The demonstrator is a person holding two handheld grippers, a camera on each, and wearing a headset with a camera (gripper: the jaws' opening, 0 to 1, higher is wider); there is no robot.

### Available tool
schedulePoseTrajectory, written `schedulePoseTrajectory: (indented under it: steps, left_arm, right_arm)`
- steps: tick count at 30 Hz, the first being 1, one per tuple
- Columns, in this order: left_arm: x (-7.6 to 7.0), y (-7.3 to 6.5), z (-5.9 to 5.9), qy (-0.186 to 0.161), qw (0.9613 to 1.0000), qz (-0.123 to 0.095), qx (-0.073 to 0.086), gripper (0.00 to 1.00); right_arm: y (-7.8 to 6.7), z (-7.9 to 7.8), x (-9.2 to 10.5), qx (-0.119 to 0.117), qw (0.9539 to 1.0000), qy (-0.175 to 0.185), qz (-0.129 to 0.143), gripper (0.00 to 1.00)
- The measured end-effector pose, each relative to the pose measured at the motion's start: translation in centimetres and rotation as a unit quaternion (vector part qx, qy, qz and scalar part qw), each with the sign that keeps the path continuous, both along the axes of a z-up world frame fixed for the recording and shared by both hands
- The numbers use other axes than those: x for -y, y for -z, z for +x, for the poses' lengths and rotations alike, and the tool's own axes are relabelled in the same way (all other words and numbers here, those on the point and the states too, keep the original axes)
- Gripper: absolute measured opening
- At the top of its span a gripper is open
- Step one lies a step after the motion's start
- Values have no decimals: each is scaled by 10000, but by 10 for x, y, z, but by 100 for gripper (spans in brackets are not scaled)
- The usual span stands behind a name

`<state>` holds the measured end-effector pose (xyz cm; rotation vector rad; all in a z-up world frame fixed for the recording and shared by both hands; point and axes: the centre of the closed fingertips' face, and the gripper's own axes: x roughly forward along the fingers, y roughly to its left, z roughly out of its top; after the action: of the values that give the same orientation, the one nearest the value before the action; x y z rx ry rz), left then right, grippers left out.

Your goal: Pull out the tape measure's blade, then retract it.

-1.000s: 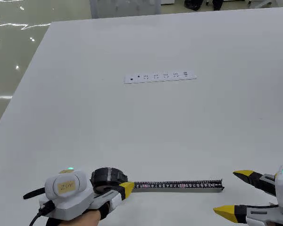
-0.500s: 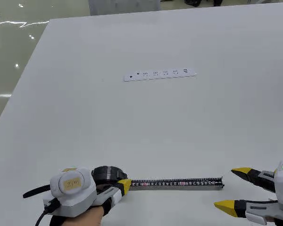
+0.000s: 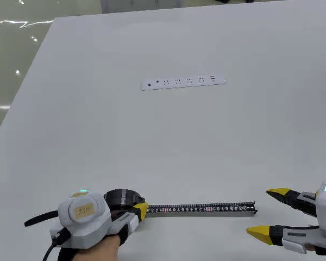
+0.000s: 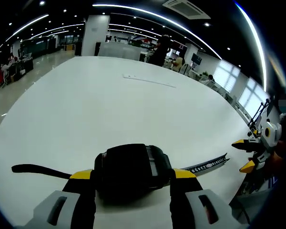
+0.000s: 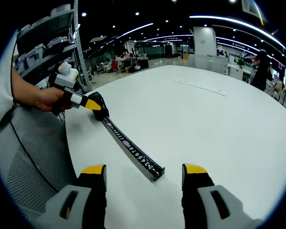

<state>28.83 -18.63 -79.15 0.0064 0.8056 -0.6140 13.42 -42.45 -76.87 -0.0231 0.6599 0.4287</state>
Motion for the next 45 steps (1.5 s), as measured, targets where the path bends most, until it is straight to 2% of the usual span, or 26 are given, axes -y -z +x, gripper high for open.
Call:
schedulePoseTrajectory:
  steps: [7,16,19,21,37,45]
  left_arm:
    - [0,0,0,-1,10000,11,-14,60]
    - [0,1,0,11,10000,54,-24,60]
    - [0,1,0,18,10000,60,-10,60]
    - [0,1,0,20,10000,56,-17,60]
    - [0,1,0,31,10000,65,-35,60]
    - [0,1,0,29,10000,60,-31,60]
  right_arm:
    - [-1,2,0,67,10000,-41,10,62]
    - [3,5,2,85,9998,-193,-57,50]
    - [9,5,2,34,9993,-321,-177,48]
    - [15,4,1,-18,9983,-467,-356,45]
    - [19,15,-1,197,9956,-815,-429,33]
    - [24,15,1,253,9942,-963,-401,27]
